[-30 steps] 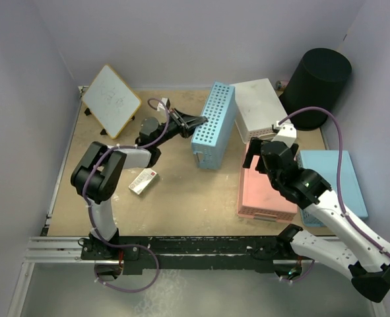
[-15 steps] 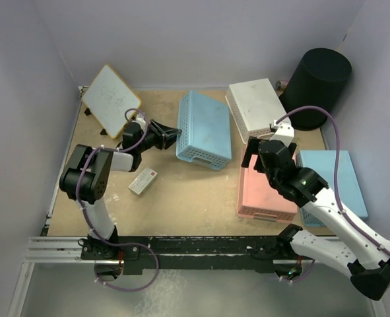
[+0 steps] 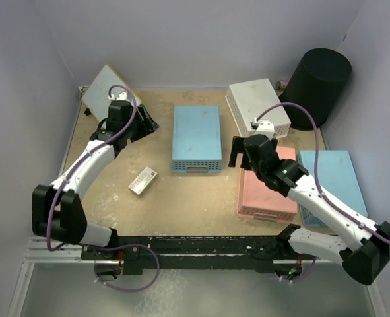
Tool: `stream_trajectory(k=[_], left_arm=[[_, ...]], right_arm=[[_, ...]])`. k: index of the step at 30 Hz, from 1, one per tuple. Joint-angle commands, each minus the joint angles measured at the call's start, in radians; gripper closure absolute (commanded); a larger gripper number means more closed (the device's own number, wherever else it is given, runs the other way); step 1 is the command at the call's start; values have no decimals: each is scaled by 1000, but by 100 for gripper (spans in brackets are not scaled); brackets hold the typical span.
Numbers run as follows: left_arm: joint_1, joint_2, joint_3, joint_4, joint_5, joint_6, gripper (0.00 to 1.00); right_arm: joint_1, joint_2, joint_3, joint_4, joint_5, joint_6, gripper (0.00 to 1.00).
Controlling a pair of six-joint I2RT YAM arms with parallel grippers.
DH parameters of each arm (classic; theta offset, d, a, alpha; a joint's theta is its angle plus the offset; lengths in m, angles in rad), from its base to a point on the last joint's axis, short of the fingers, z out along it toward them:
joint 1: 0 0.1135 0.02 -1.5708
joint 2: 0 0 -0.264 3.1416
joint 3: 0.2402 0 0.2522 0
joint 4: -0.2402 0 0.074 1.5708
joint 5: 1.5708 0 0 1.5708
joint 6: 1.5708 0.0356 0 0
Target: Turn the large container upside down
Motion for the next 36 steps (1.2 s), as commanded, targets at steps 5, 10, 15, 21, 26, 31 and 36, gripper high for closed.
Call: stream_trajectory(k=[5,10,15,21,26,31,36], left_arm=[[-54,-260,-45,-216,-229,169,42],[-57,-331,-94,-278,-295,181,42],[-57,-360,-135,-277,-293,153,42],[-57,-373,-137,-287,-339,139,42],[-57,-399,-153,-287,-349,146,41],[-57,-439,-184,-232,-328,116,40],[-57,-423,-119,-257,-286,133,42]], right_arm=[[1,282,50,222,-271,-65,0],[1,482,102,318,-417,-54,0],[1,700,237,399,-442,-39,1],[-1,819,425,335,-411,-86,0],[-3,633,296,342,-384,-117,0],[-2,391,141,260,-219,-150,0],[-3,83,1,236,31,-217,0]])
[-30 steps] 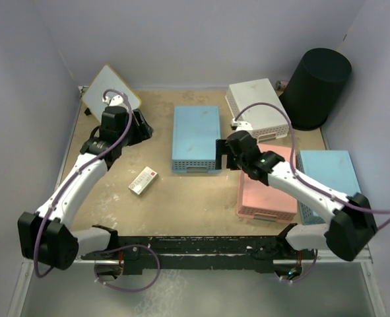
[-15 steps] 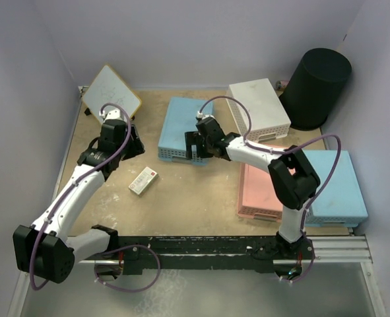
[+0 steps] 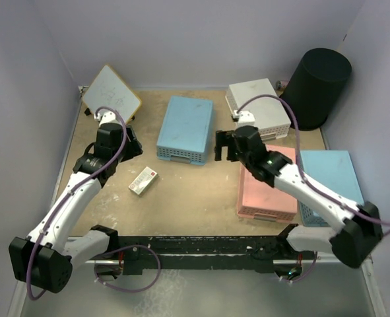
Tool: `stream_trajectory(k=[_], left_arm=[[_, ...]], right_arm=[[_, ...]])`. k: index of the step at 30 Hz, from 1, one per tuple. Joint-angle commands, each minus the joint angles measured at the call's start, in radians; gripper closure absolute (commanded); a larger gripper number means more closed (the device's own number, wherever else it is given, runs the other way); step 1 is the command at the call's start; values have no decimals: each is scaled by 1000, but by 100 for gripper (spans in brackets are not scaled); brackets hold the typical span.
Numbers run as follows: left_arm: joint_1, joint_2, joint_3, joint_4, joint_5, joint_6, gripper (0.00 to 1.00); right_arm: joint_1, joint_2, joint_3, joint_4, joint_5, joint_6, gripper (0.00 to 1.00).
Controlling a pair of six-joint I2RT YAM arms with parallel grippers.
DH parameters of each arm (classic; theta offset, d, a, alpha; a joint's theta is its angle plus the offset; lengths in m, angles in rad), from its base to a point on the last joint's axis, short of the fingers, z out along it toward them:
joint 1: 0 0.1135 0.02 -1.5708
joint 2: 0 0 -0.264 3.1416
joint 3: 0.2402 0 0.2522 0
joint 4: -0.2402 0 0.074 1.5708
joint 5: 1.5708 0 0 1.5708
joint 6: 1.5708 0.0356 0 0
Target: Turn the large container upside down
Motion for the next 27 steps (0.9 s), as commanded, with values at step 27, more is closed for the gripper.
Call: stream_trajectory(k=[27], left_arm=[[0,-164,14,41,-232,15,43]], right_arm=[[-4,-425,-356,196,504,-31,0]])
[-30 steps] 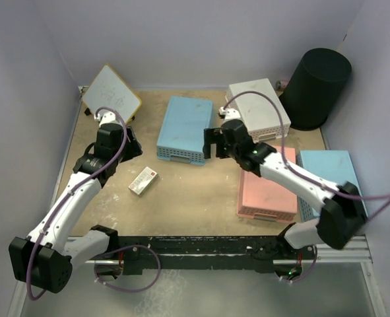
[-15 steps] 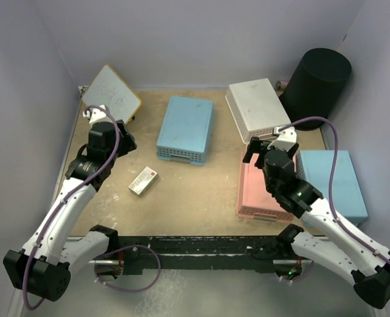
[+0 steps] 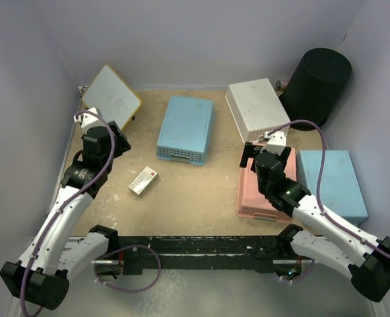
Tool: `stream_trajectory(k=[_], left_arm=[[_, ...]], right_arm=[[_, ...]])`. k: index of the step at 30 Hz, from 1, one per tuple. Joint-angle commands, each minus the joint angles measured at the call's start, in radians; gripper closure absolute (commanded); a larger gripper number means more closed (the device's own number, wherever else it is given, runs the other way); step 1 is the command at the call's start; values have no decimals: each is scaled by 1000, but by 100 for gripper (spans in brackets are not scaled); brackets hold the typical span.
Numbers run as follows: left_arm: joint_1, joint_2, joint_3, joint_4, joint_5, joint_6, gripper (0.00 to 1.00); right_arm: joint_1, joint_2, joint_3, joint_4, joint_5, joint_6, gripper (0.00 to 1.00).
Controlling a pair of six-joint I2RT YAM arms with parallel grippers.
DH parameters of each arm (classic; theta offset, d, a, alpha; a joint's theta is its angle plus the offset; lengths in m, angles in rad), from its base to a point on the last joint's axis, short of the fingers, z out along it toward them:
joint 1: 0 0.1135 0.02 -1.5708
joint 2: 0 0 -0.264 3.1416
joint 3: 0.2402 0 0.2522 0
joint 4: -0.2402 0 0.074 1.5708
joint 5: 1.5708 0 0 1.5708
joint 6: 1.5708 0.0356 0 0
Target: Turn the large container upside down
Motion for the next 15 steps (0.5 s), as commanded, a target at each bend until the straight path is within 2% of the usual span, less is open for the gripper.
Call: stream_trajectory(k=[1,9,15], left_arm=[[0,-27,-4,34,-42,13,43],[0,-34,-6,34,-71,10,43],[0,-37,-47,54,-204,-49,42]], right_arm=[[-1,-9,44,15,40,38,0],[-1,-17,33,22,44,48,0],[-1,-16,32,21,54,52,0]])
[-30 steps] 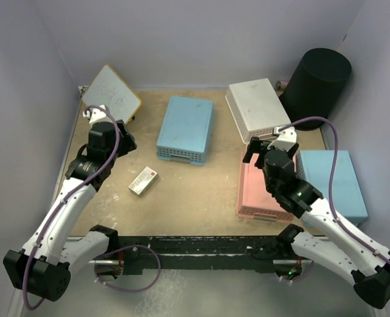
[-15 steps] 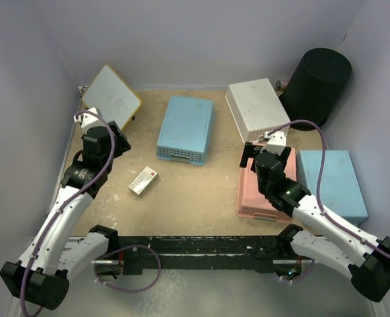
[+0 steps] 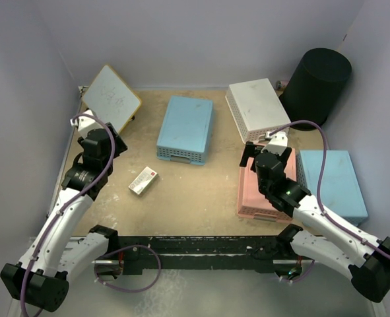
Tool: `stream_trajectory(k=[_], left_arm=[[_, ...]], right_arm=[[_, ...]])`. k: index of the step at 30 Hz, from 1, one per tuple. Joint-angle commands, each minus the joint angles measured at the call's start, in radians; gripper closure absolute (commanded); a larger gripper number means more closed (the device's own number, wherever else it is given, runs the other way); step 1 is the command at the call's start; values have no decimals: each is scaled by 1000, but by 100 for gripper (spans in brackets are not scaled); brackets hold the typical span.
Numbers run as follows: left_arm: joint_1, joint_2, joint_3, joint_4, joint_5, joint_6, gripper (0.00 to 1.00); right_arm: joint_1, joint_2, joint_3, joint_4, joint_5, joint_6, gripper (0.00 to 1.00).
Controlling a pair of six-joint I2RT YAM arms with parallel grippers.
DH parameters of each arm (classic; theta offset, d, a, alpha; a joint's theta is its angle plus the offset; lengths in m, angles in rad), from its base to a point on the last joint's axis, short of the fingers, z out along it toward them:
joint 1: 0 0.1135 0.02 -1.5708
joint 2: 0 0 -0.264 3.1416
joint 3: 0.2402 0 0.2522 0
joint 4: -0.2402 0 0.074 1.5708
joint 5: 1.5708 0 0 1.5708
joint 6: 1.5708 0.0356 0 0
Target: Turn the large container upside down
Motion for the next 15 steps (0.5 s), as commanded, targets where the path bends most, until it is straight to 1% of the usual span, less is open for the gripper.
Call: stream_trajectory(k=[1,8,15], left_arm=[[0,-15,-30,41,-142,-55,42],[0,-12,-38,23,-269,-70,43],[0,-42,-49,34,-201,-11,43]], right_arm=[[-1,-15,32,22,51,20,0],[-1,-10,30,17,57,35,0],[-2,-8,34,14,60,42,0]])
